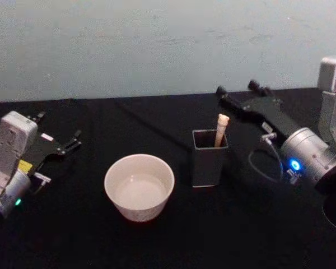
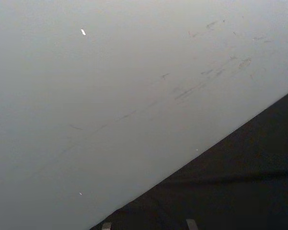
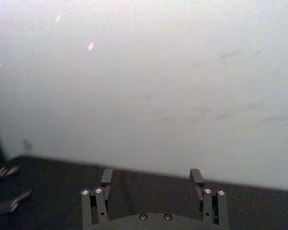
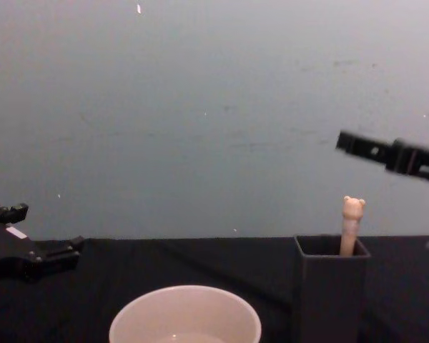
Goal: Pick up the stirring spoon with one hand, stir inside the cup, then place it back in its original position.
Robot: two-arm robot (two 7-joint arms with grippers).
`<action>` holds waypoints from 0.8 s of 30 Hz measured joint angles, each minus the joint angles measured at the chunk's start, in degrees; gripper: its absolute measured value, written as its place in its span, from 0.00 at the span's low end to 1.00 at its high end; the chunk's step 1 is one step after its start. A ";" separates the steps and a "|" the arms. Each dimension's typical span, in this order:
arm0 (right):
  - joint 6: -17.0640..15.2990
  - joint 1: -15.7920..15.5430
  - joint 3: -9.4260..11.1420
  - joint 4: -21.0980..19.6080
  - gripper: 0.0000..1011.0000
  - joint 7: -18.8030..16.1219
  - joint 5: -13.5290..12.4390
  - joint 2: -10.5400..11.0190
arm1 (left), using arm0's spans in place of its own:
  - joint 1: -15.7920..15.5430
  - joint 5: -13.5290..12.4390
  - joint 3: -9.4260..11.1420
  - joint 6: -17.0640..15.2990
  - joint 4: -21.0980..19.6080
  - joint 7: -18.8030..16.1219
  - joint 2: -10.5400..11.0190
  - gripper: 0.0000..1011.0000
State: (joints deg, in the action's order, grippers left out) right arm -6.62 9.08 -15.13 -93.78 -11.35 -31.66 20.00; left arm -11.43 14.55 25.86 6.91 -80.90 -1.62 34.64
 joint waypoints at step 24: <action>3.21 -0.19 0.24 13.98 0.99 14.32 15.66 -7.25 | 0.00 0.00 0.00 0.00 0.00 0.00 0.00 0.99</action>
State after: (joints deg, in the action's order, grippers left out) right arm -3.41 8.89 -14.89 -79.80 2.97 -16.00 12.75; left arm -11.43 14.55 25.86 6.91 -80.90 -1.62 34.64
